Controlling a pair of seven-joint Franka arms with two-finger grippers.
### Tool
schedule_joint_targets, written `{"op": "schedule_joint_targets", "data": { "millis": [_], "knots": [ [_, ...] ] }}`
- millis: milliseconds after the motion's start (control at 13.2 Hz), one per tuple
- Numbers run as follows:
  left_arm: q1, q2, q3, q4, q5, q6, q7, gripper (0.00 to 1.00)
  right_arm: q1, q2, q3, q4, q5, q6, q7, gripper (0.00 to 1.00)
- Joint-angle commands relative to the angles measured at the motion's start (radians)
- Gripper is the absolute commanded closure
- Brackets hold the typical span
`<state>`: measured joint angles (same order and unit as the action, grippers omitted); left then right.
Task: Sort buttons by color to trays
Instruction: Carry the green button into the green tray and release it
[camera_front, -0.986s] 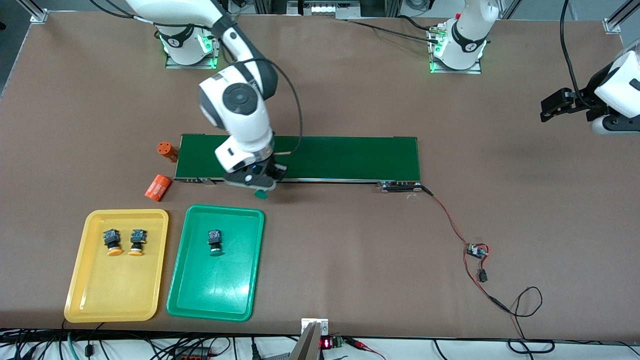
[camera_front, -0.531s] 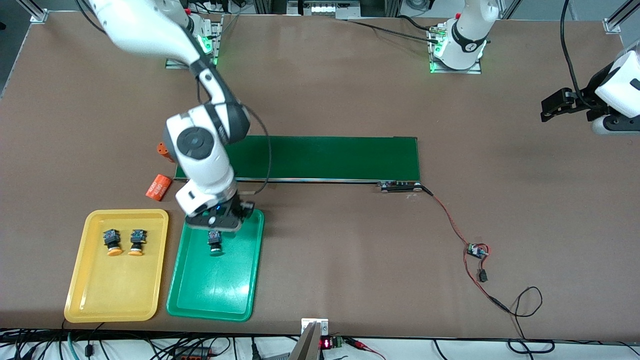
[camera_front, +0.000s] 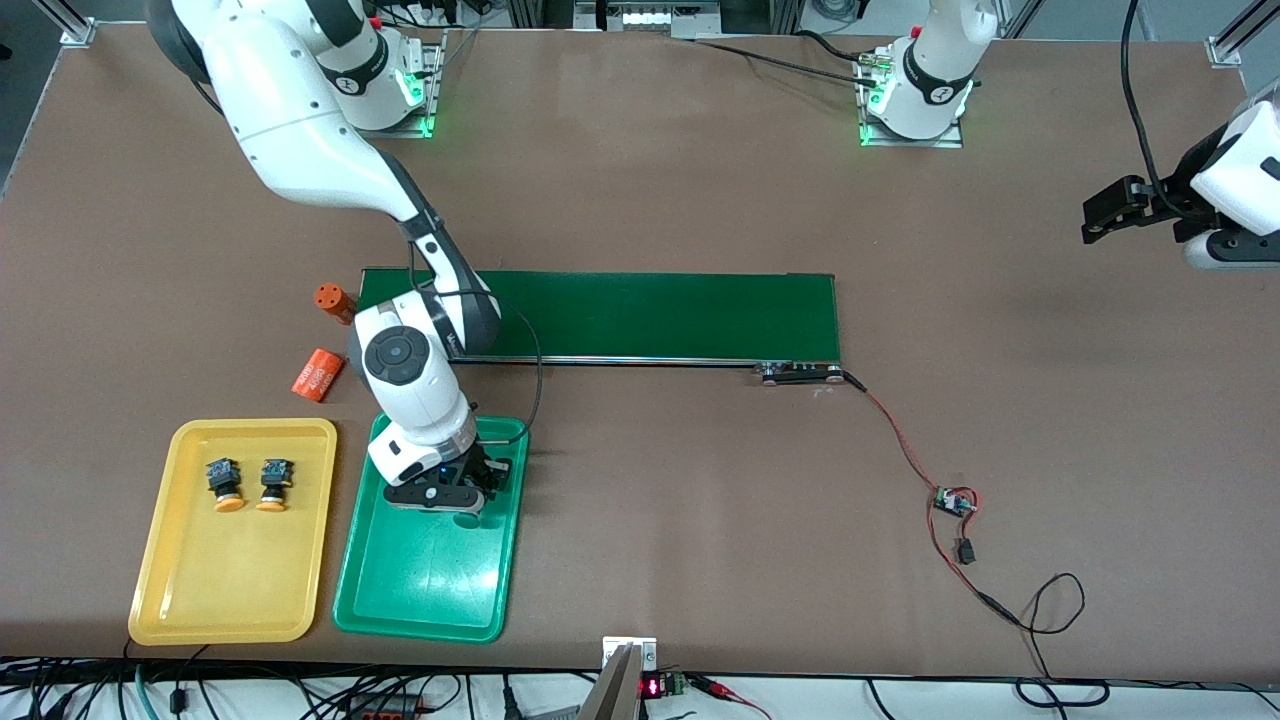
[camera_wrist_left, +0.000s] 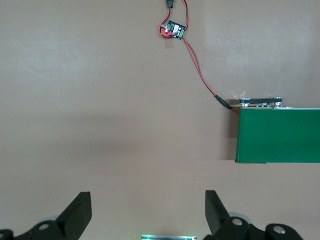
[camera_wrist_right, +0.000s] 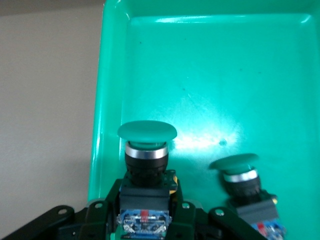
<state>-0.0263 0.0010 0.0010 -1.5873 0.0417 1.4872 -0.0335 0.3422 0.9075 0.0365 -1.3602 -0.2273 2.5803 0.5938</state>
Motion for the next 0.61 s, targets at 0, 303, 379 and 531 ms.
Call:
{"op": "schedule_joint_targets", "data": {
  "millis": [0,303,379,531],
  "knots": [
    [0.008,0.011,-0.001,0.032,-0.013,-0.024,0.020,0.00,0.006,0.025,-0.010,0.049,-0.004,0.006,-0.002,0.49],
    [0.008,0.011,-0.001,0.032,-0.013,-0.024,0.020,0.00,0.011,-0.039,-0.050,0.012,0.006,-0.020,-0.051,0.04],
    [0.008,0.011,-0.001,0.032,-0.013,-0.024,0.020,0.00,0.012,-0.080,-0.050,0.004,0.006,-0.079,-0.054,0.00],
    [0.008,0.011,-0.001,0.032,-0.013,-0.024,0.020,0.00,0.017,-0.172,-0.049,0.000,0.006,-0.248,-0.061,0.00]
  ]
}}
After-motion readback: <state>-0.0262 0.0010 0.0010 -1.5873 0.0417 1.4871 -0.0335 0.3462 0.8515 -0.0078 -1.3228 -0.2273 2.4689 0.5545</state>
